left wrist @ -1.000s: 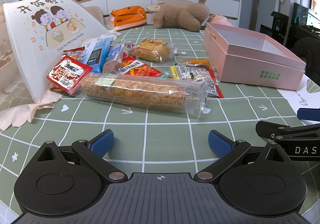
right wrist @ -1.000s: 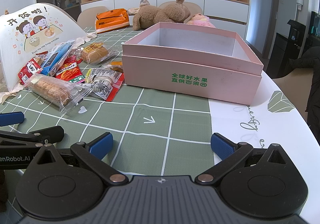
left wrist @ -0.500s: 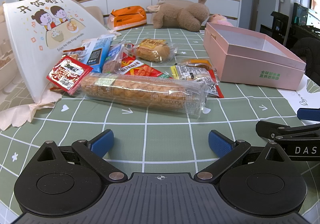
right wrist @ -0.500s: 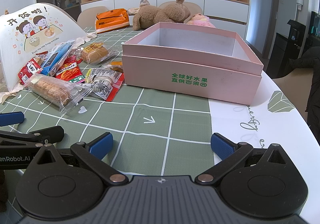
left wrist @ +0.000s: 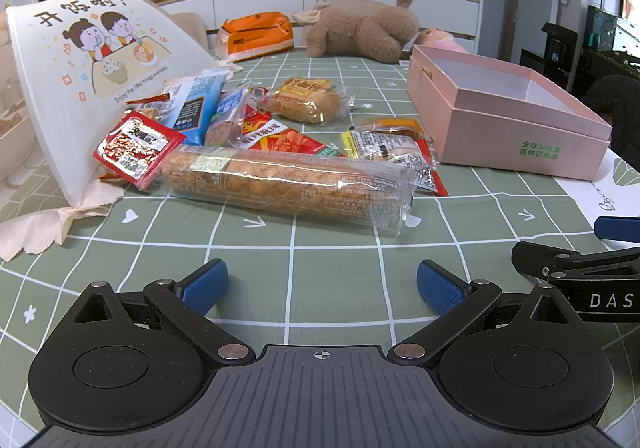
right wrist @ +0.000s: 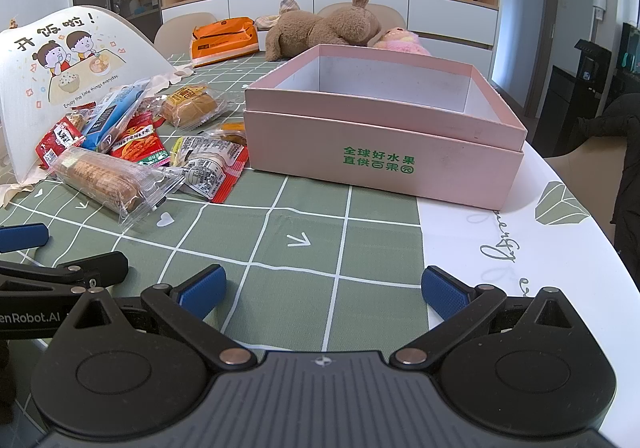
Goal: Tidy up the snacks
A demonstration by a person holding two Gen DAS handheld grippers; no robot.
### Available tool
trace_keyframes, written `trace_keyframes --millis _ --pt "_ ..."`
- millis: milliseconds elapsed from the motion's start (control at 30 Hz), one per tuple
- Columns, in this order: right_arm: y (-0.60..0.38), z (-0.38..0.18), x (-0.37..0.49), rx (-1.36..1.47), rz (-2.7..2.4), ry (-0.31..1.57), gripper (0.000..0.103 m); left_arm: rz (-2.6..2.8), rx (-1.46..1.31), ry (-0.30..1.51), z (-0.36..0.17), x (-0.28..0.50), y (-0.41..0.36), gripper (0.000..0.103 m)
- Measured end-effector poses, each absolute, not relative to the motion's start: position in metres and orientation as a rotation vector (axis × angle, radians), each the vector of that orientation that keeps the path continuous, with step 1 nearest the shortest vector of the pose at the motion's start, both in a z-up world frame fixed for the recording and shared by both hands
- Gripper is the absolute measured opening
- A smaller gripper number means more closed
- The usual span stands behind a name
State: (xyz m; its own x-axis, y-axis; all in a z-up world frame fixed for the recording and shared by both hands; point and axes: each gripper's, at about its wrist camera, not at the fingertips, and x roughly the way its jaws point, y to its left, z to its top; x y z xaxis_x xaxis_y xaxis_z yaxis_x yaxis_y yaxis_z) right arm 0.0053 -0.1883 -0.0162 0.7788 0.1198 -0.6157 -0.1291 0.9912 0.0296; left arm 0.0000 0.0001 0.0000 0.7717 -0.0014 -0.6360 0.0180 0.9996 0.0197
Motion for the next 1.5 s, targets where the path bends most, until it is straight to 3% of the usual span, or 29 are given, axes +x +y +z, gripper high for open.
trace_keyframes --millis 200,400,533,700,767,867,967,1100,1200,1300,1400,1467,1500 --pt "-0.189 -0.014 0.005 -0.018 0.147 0.676 0.103 -0.012 0.021 0.689 0.000 0.000 0.000 0.103" --pt "-0.187 -0.001 0.013 -0.042 0.170 0.827 0.103 -0.097 -0.062 0.756 0.021 -0.006 0.017 0.103" --pt "-0.186 -0.001 0.010 -0.044 0.168 0.845 0.103 -0.011 -0.298 0.777 0.051 0.017 0.057 0.102" --pt "-0.177 0.007 0.017 -0.104 0.255 0.947 0.102 0.086 -0.574 0.908 0.036 0.088 0.087 0.102" --pt "-0.172 0.016 0.024 -0.099 0.250 0.985 0.096 0.120 -0.553 0.921 0.029 0.105 0.085 0.102" --pt "-0.168 0.038 0.034 -0.046 0.235 0.912 0.095 0.089 -0.411 0.909 0.027 0.114 0.071 0.101" --pt "-0.155 0.052 0.053 -0.064 0.227 0.816 0.097 0.025 -0.200 0.898 0.027 0.107 0.062 0.078" --pt "-0.134 0.045 0.094 -0.103 0.252 0.780 0.103 -0.036 -0.082 0.900 0.029 0.083 0.079 0.077" --pt "-0.115 0.035 0.124 -0.105 0.288 0.789 0.101 -0.026 -0.043 0.918 0.031 0.076 0.095 0.077" --pt "-0.096 0.017 0.144 -0.058 0.286 0.880 0.093 -0.057 -0.115 0.969 0.034 0.072 0.111 0.074" --pt "-0.086 0.012 0.130 -0.083 0.302 0.872 0.074 -0.061 -0.128 0.980 0.035 0.065 0.116 0.073" --pt "-0.089 0.014 0.115 -0.125 0.345 0.876 0.071 -0.049 -0.117 0.967 0.032 0.067 0.113 0.073" --pt "-0.095 0.015 0.109 -0.125 0.352 0.881 0.062 -0.044 -0.088 0.960 0.031 0.070 0.108 0.068"
